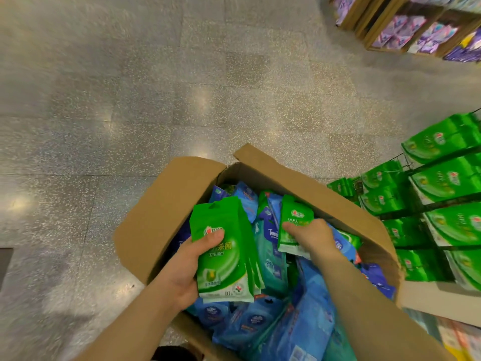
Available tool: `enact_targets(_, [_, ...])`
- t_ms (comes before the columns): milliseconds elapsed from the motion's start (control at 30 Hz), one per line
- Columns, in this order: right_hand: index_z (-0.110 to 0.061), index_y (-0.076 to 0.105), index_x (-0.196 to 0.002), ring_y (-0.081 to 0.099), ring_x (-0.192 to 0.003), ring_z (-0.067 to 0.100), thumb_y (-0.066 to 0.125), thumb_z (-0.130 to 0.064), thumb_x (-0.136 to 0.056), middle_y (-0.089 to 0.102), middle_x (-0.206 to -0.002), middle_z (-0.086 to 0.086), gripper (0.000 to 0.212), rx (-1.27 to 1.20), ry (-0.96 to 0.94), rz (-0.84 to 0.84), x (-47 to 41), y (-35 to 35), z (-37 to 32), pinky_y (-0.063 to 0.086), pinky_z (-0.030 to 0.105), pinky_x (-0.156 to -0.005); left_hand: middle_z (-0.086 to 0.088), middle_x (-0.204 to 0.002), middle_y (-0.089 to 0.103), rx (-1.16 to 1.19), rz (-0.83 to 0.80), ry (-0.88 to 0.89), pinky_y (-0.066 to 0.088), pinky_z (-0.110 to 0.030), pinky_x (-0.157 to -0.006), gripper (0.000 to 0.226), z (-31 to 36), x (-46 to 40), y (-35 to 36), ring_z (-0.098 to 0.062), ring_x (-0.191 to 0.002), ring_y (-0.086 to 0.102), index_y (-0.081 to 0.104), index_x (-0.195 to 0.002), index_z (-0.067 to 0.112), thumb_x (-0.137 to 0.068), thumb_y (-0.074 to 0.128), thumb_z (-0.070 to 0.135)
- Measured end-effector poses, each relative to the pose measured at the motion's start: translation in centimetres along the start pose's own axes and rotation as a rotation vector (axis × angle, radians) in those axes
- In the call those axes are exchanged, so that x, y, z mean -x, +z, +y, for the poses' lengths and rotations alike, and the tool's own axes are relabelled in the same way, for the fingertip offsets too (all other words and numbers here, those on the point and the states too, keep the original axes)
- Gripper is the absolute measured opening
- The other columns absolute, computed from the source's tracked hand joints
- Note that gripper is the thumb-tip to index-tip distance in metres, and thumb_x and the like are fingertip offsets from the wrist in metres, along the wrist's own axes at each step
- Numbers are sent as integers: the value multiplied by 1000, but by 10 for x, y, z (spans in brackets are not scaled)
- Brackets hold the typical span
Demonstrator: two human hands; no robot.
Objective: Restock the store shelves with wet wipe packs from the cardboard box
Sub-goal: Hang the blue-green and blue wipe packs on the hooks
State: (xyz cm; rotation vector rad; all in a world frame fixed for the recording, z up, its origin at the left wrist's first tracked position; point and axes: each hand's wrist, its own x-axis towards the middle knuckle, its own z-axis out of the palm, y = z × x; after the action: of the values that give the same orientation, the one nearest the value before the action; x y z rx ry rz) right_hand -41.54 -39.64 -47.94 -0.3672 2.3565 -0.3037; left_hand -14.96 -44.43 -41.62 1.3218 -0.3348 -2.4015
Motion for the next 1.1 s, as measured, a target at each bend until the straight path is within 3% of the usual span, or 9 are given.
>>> enact_targets(67, [-8,74,-91,72,-86,26,94,-44,-64,77,-92,9,49,-157,12,-97,-1,-1,1,60,47,-84,-25,-115,73,12,-5,-31,62,-50,-85,22,-5,3,0,-35,-90,76,83,-95,6,-75,79,16])
enact_targets(133, [-14,71,-90,73,-85,27,92,-55,-53,77,-91,7,59,-180,-7,-78,1,1,9,60,50,-83,-25,-119,72,37,1,-41,59,-53,-92,31,-12,5,2,-36,-96,74,81,-101,5,-74,80,19])
enact_targets(267, [-19,55,-96,69,-88,25,80,-35,-86,71,-100,9,31,-312,-166,10,42,-16,16,57,49,-84,-23,-114,74,74,21,-36,63,-49,-80,35,-23,9,13,-34,-91,76,82,-99,5,-78,71,31])
enact_targets(467, [-16,63,-118,76,-98,24,70,-20,-96,79,-104,3,23,-855,-331,-69,136,-68,26,58,43,-88,-23,-114,74,-23,41,-22,63,-48,-79,52,-38,13,35,-33,-91,76,72,-120,4,-74,75,30])
enact_targets(633, [-15,60,-125,75,-93,7,71,-9,-94,78,-102,-7,34,-725,-503,-207,174,-76,43,60,27,-79,-19,-123,72,-66,-25,-23,59,-54,-90,64,-65,23,70,-37,-112,70,65,-132,11,-81,64,49])
enact_targets(733, [-29,62,-126,71,-102,3,75,-21,-93,75,-110,-10,37,-549,-570,-147,172,-72,56,57,32,-93,-17,-124,72,-49,-128,-14,59,-51,-93,75,-80,33,89,-34,-113,70,67,-128,14,-76,53,66])
enact_targets(867, [-41,42,-153,56,-121,8,66,-57,-82,54,-123,0,77,-303,-644,-90,178,-79,80,44,34,-111,-18,-118,74,-100,-177,40,63,-45,-84,54,-101,44,112,-30,-97,75,69,-123,11,-76,68,38])
enact_targets(1033, [-51,23,-155,33,-145,15,66,-74,-76,38,-142,-6,93,-326,-560,-101,184,-99,121,28,37,-122,-22,-124,70,-167,-191,63,61,-46,-85,64,-125,56,130,-36,-104,72,66,-131,8,-69,79,19])
enact_targets(1100, [-44,27,-157,46,-141,13,78,-70,-72,51,-148,-11,103,-463,-523,-254,191,-100,139,36,42,-119,-25,-122,70,-191,-195,72,62,-44,-80,63,-138,66,139,-35,-98,72,66,-128,4,-67,78,17])
